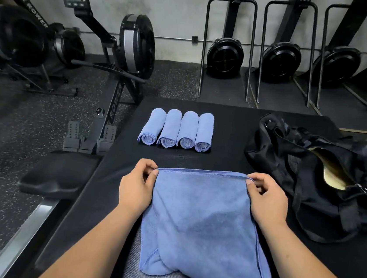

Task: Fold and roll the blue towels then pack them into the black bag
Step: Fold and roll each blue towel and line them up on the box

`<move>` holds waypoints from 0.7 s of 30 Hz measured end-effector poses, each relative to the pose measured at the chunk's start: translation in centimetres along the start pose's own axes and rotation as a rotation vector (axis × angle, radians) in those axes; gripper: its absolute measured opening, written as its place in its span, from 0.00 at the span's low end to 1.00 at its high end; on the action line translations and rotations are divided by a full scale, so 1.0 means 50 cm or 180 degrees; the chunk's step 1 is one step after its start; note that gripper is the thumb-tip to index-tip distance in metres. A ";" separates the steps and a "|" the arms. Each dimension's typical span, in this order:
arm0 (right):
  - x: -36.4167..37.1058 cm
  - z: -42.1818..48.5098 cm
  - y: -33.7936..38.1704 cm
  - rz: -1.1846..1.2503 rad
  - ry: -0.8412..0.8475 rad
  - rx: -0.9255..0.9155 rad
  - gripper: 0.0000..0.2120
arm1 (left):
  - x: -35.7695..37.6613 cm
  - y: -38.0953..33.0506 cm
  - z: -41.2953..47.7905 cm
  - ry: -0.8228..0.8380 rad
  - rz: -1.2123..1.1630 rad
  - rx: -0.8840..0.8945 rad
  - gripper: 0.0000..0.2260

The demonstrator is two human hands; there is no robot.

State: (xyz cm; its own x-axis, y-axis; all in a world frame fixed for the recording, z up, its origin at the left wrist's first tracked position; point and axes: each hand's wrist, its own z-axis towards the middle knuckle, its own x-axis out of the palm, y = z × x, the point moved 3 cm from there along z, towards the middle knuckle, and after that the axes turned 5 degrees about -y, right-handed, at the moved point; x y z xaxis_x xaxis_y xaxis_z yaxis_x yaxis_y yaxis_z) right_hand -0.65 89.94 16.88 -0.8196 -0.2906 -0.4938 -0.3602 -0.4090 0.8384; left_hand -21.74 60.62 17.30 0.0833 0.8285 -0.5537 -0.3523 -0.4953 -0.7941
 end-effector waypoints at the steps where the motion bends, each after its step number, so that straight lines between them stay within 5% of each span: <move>1: -0.001 0.002 -0.003 0.0101 0.0086 0.0047 0.04 | 0.000 0.001 0.000 0.0049 0.0008 0.0063 0.04; 12: -0.077 0.013 0.047 0.0379 0.0466 0.0012 0.04 | -0.056 -0.028 -0.001 0.0598 0.0199 0.0483 0.06; 17: -0.130 0.014 0.107 0.0420 0.0657 -0.0213 0.14 | -0.122 -0.091 0.007 0.0485 0.0377 0.0649 0.07; 21: -0.179 0.008 0.167 0.0332 0.0749 -0.0403 0.09 | -0.184 -0.144 0.013 0.0361 0.0451 0.0714 0.07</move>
State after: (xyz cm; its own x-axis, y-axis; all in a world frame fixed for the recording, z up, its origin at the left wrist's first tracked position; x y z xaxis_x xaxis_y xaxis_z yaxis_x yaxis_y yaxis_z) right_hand 3.50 89.45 28.35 -0.7180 -0.5235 -0.4587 -0.2086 -0.4668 0.8594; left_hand -20.56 56.75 28.29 0.1178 0.7144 -0.6897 -0.5641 -0.5235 -0.6385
